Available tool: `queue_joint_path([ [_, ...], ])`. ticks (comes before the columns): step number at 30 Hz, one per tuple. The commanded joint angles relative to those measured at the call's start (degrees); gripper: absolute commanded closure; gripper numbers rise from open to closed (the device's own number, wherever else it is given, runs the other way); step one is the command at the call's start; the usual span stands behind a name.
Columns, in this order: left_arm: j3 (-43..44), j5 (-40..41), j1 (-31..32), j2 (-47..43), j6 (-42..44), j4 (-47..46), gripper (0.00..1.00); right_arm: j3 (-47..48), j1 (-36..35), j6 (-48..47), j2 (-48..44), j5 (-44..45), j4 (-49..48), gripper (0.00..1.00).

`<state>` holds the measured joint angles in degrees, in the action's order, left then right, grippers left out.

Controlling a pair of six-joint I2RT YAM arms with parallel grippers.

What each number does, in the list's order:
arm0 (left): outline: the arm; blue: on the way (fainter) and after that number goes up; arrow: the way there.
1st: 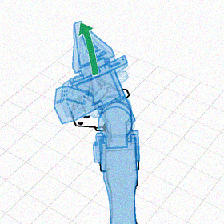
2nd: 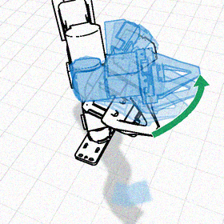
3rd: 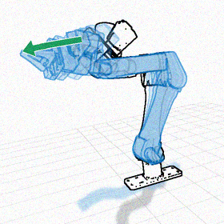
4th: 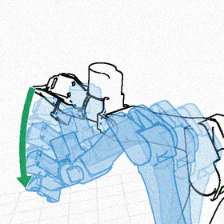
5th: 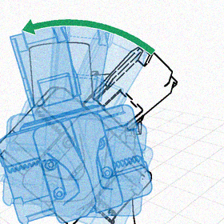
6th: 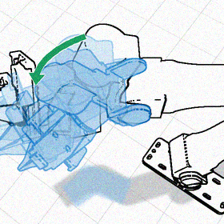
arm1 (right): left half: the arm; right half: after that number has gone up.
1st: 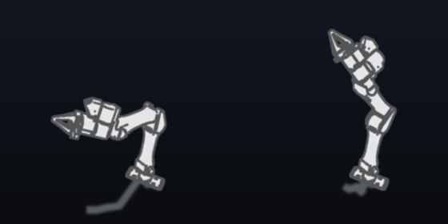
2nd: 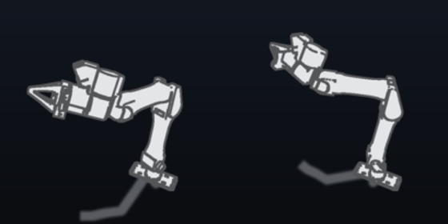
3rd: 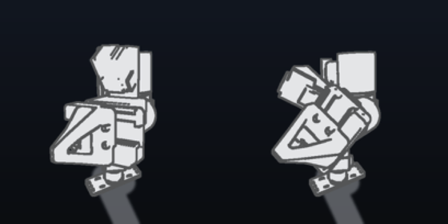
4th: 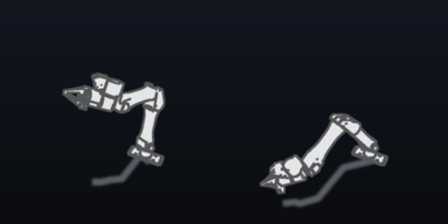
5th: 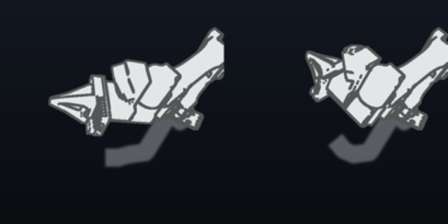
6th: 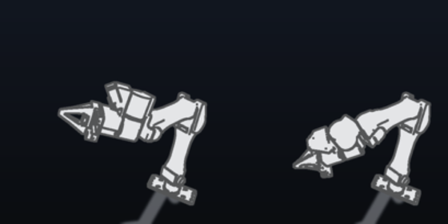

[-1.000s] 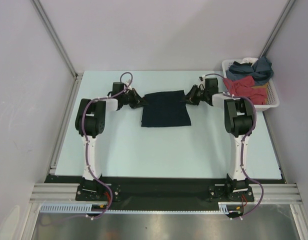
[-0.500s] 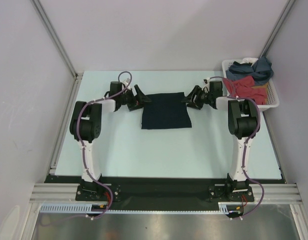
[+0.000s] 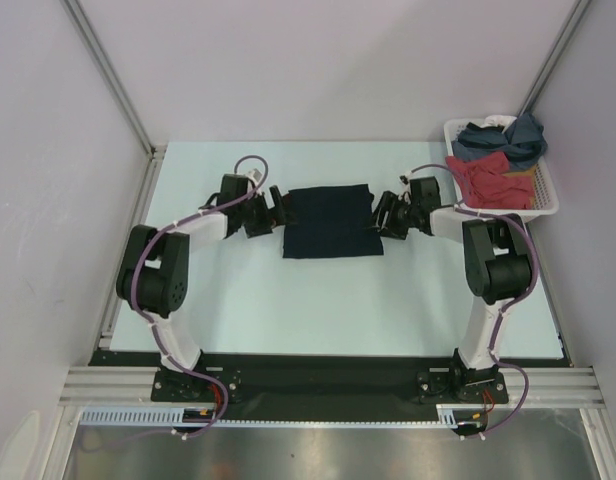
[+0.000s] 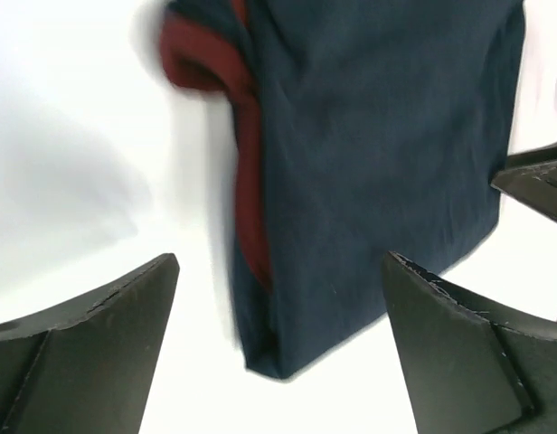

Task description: Fold and stack the tank tops

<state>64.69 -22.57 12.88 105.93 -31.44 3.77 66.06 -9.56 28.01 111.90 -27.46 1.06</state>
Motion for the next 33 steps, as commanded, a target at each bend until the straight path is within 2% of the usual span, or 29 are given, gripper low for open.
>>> queue_joint_path([
  [1,-4.64,4.11,3.46,-4.58,0.95,-0.08,0.04,-3.47,-0.90,-2.44,-4.14,4.52,1.84,0.36],
  [6,-7.46,5.69,6.71,-4.59,0.07,-0.96,0.09,-6.47,-1.42,-2.08,-7.04,4.96,1.75,0.39],
  [9,-8.52,6.39,6.80,-4.07,-0.37,-0.69,0.20,-8.66,-1.60,-1.82,-8.09,4.88,1.67,0.44],
  [10,-9.39,6.74,6.80,-4.33,-0.29,-0.78,0.26,-9.28,-1.60,-1.64,-8.27,4.88,1.58,0.44],
  [12,-10.80,7.18,6.80,-4.76,-0.55,-1.83,0.30,-11.47,-1.51,-1.47,-9.15,4.61,0.44,0.46],
  [13,-12.20,7.27,6.80,-5.20,-0.64,-2.45,0.41,-12.18,-1.42,-1.38,-9.15,4.61,-0.17,0.49],
  [14,-12.56,7.54,6.80,-5.21,-0.55,-2.71,0.47,-12.79,-1.25,-1.29,-9.15,4.52,-0.53,0.59],
  [15,-12.74,7.97,6.80,-5.12,-0.55,-2.72,0.52,-13.41,-0.64,-0.77,-8.98,4.35,-0.53,0.64],
  [16,-12.74,8.15,6.80,-4.60,-0.55,-2.63,0.61,-13.76,-0.37,-0.50,-8.54,3.13,-2.62,0.69],
  [18,-12.66,8.33,6.80,-3.98,-0.38,-2.72,0.75,-14.47,0.50,-0.06,-8.45,1.63,-3.26,0.84],
  [19,-12.39,8.42,6.80,-3.37,-0.46,-2.54,0.93,-14.47,0.60,0.29,-8.62,1.28,-3.26,0.90],
  [20,-12.30,8.59,6.80,-3.36,-0.46,-2.28,1.00,-14.47,0.60,0.29,-8.89,1.62,-2.82,0.99],
  [29,-15.90,9.12,7.85,-6.26,-0.11,-0.52,1.00,-18.51,2.79,2.05,-14.86,5.32,1.57,1.00],
  [33,-16.61,10.70,13.30,-6.70,-1.07,0.00,1.00,-20.53,3.06,1.96,-19.33,7.85,4.20,1.00],
])
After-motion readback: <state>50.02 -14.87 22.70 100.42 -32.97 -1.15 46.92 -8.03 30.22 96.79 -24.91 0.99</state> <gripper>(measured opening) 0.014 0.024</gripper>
